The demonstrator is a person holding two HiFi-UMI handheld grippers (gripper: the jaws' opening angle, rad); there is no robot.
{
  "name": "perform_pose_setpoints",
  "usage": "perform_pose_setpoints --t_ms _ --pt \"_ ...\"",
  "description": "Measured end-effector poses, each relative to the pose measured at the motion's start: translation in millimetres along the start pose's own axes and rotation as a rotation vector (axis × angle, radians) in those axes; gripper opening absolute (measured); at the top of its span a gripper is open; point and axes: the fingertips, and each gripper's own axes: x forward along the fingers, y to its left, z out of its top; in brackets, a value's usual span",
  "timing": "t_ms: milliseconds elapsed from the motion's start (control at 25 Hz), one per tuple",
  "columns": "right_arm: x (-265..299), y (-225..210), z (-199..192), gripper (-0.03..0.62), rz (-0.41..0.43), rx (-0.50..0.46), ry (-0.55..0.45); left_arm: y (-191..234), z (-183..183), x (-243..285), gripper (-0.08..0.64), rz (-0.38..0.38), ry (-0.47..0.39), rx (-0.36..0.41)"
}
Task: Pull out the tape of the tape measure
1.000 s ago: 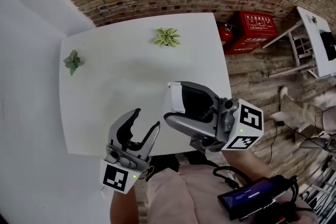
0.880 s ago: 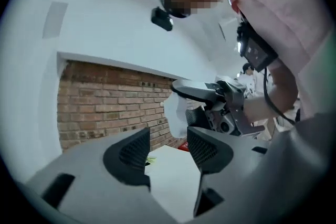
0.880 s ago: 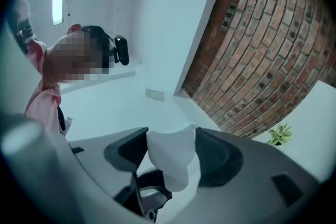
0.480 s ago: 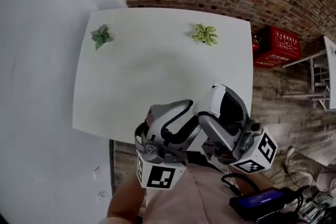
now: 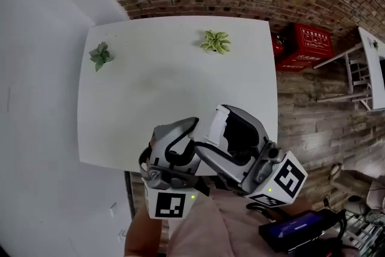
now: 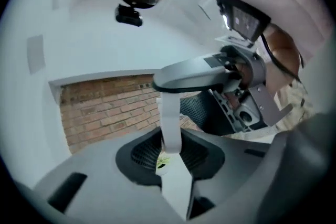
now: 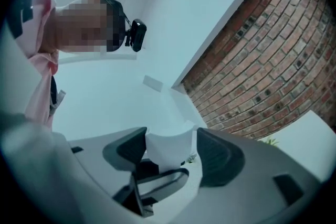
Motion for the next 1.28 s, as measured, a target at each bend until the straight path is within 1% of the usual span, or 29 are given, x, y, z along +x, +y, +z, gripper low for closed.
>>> perform_pose_setpoints --t_ms 80,160,200,240,320,400,520,600,640,680,760,840,920,1000,1080,1160,1280 --pt "-1 4 -2 0.300 0.039 -0.027 0.028 0 2 -3 0.097 -0.075 -0.027 -0.104" --pt "-2 12 -3 0.285 0.092 -0.044 0.038 -5 4 -6 0.094 -0.147 -0.060 -0.208" --pt "-3 16 -3 0.300 0.120 -0.043 0.041 -8 6 -7 0.094 -0.182 -0.077 -0.258" --pt "-6 19 -3 0.338 0.142 -0.030 0.048 -12 7 -9 0.094 -0.216 -0.092 -0.305" --pt "-13 21 -2 0.347 0.190 0.005 0.065 -18 7 -13 0.094 -0.283 -0.111 -0.384" --pt "-19 21 2 0.343 0.269 0.017 0.069 -22 7 -15 0.094 -0.343 -0.123 -0.440" --pt "-26 22 9 0.316 0.398 0.016 0.070 -31 16 -19 0.094 -0.417 -0.144 -0.482" --pt "-31 25 12 0.280 0.455 0.006 0.070 -37 24 -22 0.094 -0.466 -0.160 -0.510" --pt "-33 26 13 0.247 0.477 0.001 0.068 -39 27 -23 0.094 -0.483 -0.168 -0.521" --pt "-35 28 14 0.226 0.497 -0.003 0.064 -40 29 -23 0.094 -0.495 -0.175 -0.529" --pt "-37 30 15 0.155 0.529 -0.006 0.057 -42 31 -24 0.094 -0.514 -0.187 -0.543" --pt "-39 33 15 0.125 0.550 -0.016 0.055 -42 32 -24 0.094 -0.519 -0.194 -0.556" --pt "-38 35 14 0.109 0.546 -0.031 0.054 -37 31 -23 0.098 -0.488 -0.202 -0.573" --pt "-36 31 14 0.103 0.510 -0.035 0.045 -26 31 -23 0.120 -0.443 -0.230 -0.606" --pt "-36 25 15 0.100 0.481 -0.019 0.035 -16 33 -25 0.141 -0.410 -0.264 -0.629" --pt "-36 23 14 0.098 0.477 -0.003 0.045 -13 33 -26 0.141 -0.403 -0.268 -0.615" --pt "-38 24 10 0.094 0.502 0.009 0.088 -19 34 -27 0.141 -0.433 -0.246 -0.582"
